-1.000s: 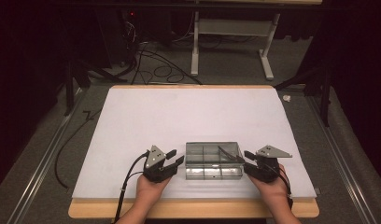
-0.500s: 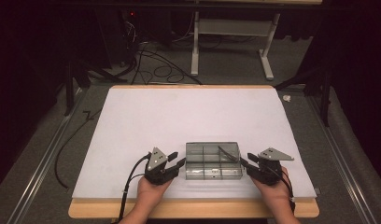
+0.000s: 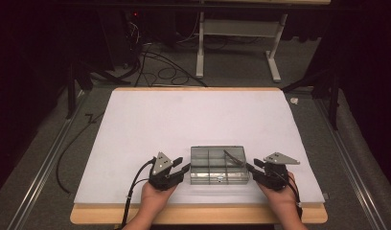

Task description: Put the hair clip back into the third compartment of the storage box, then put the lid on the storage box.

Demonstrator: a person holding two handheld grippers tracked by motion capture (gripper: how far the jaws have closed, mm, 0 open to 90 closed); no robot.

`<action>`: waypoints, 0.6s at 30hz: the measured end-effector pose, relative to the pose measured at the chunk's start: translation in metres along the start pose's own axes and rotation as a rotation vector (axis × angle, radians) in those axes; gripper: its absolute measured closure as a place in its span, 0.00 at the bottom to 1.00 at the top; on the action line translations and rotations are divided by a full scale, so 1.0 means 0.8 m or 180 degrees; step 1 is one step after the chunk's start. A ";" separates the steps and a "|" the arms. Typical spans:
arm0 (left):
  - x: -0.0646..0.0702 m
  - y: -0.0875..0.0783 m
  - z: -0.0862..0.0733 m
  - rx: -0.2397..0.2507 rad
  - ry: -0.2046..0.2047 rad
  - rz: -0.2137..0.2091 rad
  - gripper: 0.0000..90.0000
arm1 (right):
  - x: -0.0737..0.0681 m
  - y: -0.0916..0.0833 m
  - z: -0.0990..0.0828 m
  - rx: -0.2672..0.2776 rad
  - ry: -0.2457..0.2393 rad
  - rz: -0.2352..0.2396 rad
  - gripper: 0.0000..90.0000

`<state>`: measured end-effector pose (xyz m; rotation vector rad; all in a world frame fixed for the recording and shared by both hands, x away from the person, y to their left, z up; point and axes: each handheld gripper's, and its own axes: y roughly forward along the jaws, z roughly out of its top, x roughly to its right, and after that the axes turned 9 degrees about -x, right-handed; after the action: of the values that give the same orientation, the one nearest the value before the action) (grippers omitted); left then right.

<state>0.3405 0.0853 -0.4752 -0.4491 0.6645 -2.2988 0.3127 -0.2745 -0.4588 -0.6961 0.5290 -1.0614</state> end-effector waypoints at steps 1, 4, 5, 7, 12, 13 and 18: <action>0.000 0.000 0.000 0.0005 -0.0002 0.0006 0.65 | 0.000 0.000 0.000 -0.0011 -0.0003 -0.0001 0.69; -0.002 0.000 0.000 0.0005 -0.0015 0.0011 0.65 | 0.001 0.002 -0.001 -0.0025 0.0006 -0.0005 0.69; -0.002 0.000 0.000 0.0003 -0.0014 0.0014 0.65 | 0.001 0.003 -0.002 -0.0038 -0.0002 -0.0008 0.69; -0.004 0.000 0.000 0.0001 -0.0021 0.0024 0.65 | 0.002 0.003 -0.002 -0.0036 0.0004 0.0005 0.69; -0.010 -0.004 0.001 0.0040 -0.0071 0.0026 0.65 | 0.005 0.002 -0.001 -0.0018 0.0043 0.0011 0.67; -0.011 -0.004 0.001 0.0040 -0.0081 0.0018 0.65 | 0.006 0.001 0.000 -0.0010 0.0055 0.0008 0.67; -0.023 -0.005 -0.001 0.0023 -0.0100 0.0070 0.65 | 0.014 -0.001 0.003 0.0062 0.0125 -0.0019 0.65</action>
<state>0.3507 0.1013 -0.4759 -0.4713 0.6423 -2.2682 0.3183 -0.2846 -0.4570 -0.6613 0.5500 -1.0862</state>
